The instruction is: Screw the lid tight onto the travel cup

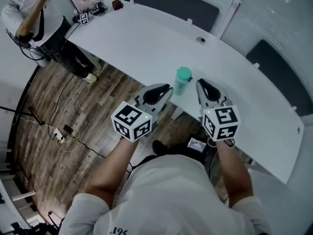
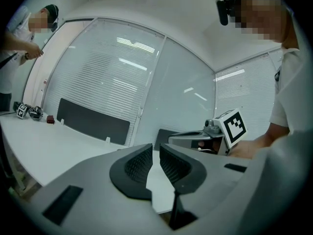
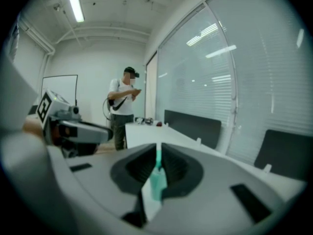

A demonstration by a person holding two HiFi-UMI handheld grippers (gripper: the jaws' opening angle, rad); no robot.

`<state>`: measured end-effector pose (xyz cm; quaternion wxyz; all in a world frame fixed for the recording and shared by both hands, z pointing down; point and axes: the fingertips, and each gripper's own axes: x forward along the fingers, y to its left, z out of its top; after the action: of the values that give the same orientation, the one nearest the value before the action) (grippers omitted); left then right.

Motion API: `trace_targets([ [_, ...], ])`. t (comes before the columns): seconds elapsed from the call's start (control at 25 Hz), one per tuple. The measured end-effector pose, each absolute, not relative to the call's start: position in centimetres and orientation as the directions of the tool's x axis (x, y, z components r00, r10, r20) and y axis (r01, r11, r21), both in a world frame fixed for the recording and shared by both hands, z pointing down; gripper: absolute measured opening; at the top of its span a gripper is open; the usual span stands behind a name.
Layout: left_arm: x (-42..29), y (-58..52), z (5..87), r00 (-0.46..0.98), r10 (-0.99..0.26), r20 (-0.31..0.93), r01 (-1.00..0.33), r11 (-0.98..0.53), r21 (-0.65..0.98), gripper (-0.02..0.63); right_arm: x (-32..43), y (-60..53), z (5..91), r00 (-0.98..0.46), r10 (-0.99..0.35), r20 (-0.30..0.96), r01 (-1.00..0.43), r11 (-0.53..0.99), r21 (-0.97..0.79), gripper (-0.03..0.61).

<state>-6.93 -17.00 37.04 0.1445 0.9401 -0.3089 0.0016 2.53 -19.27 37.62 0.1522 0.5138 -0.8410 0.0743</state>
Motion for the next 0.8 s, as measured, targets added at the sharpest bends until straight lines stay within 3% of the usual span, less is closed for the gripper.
trace_targets([
  [0.8, -3.2, -11.5, 36.6, 0.738, -0.664, 0.123, -0.661, -0.673, 0.332, 0.064, 7.1, -14.8, 37.4, -0.511, -0.786, 0.348, -0.832, 0.554, 0.030, 0.035],
])
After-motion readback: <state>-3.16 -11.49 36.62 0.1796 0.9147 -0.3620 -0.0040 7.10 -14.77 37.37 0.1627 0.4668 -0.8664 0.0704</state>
